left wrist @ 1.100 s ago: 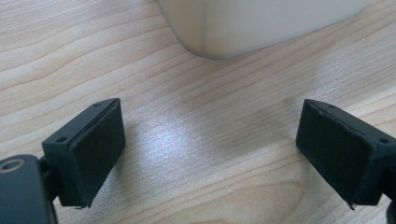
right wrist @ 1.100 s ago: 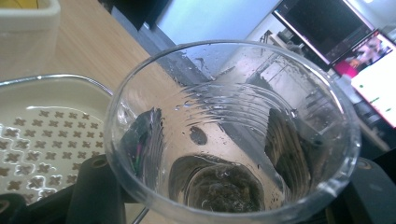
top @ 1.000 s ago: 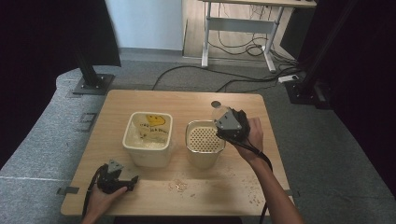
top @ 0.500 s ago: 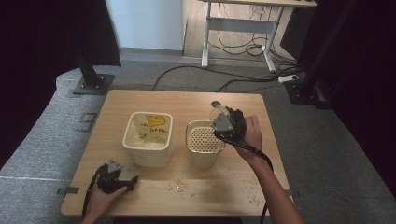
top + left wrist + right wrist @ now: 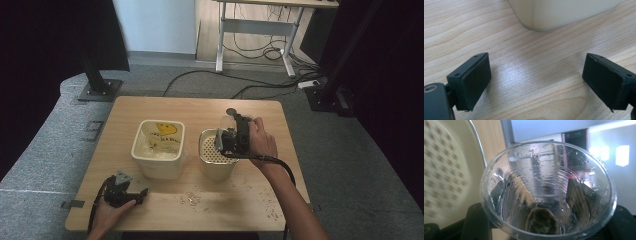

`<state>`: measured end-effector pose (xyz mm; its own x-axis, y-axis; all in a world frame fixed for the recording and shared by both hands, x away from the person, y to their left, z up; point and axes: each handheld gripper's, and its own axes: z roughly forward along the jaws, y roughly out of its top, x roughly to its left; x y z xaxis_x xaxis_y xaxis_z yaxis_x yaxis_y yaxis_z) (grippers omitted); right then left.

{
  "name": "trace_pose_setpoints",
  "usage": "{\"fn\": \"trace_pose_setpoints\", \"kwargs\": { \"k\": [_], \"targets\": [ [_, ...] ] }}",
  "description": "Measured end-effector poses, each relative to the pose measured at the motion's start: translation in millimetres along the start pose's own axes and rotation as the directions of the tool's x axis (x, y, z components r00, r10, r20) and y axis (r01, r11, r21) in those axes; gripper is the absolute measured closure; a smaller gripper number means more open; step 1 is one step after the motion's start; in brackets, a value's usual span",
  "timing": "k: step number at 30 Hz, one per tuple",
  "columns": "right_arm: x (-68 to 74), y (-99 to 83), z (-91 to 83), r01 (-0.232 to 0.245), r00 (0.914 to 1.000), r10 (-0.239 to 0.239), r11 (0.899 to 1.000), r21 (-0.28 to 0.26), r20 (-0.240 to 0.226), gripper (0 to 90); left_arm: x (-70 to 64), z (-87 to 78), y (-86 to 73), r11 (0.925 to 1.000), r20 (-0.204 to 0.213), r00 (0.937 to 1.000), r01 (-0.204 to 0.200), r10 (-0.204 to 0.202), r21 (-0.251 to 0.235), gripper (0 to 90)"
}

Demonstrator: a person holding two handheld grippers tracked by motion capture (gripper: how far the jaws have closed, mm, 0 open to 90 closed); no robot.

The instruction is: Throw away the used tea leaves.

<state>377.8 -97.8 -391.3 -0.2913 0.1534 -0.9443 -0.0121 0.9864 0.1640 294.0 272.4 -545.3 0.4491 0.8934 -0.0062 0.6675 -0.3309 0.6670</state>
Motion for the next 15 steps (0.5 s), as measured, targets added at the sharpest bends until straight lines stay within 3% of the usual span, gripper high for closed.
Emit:
{"fn": "trace_pose_setpoints", "kwargs": {
  "k": [1, 2, 4, 5, 6, 8, 11, 13, 15],
  "targets": [
    [0.0, 0.0, 0.0, 0.000, 1.0000, 0.000, 1.000, 0.000, 0.000, 37.4, 0.0, 0.0, 0.0, 1.0000, 0.000, 1.0000, 0.000, 0.000, 0.000, 8.1],
    [0.7, 0.7, 1.4, 0.062, 0.9979, -0.062, 0.998, 0.003, 0.020, 37.3, 0.0, 0.0, 0.0, 1.0000, 0.000, 1.0000, 0.000, 0.000, 0.000, 8.1],
    [5.3, 1.8, 3.3, 0.137, 0.9895, -0.138, 0.990, 0.026, 0.045, 37.2, 0.1, -0.2, 0.0, 1.0000, 0.001, 1.0000, -0.001, 0.001, 0.002, 8.1],
    [8.9, 2.5, 4.3, 0.206, 0.9758, -0.208, 0.978, 0.036, 0.068, 37.2, 0.3, -0.2, 0.0, 1.0000, 0.001, 1.0000, -0.001, 0.001, 0.001, 8.4],
    [10.7, 2.6, 5.0, 0.228, 0.9702, -0.230, 0.973, 0.033, 0.077, 37.2, 0.3, -0.2, 0.0, 1.0000, 0.001, 1.0000, -0.001, 0.001, 0.001, 8.4],
    [15.4, 3.3, 5.3, 0.290, 0.9509, -0.292, 0.956, 0.040, 0.102, 37.2, 0.4, -0.3, 0.0, 1.0000, 0.001, 1.0000, -0.002, 0.002, 0.001, 8.5],
    [16.8, 3.2, 5.9, 0.342, 0.9292, -0.344, 0.939, 0.041, 0.135, 37.2, 0.4, -0.3, 0.0, 1.0000, 0.001, 1.0000, -0.001, 0.001, 0.001, 8.5],
    [16.1, 3.3, 5.8, 0.349, 0.9252, -0.352, 0.936, 0.043, 0.142, 37.2, 0.4, -0.3, 0.0, 1.0000, 0.001, 1.0000, -0.001, 0.001, 0.001, 8.4],
    [15.1, 3.7, 5.1, 0.381, 0.9082, -0.385, 0.923, 0.055, 0.165, 37.3, 0.3, -0.2, 0.1, 1.0000, 0.001, 1.0000, 0.000, 0.000, 0.001, 8.5]
  ]
}}
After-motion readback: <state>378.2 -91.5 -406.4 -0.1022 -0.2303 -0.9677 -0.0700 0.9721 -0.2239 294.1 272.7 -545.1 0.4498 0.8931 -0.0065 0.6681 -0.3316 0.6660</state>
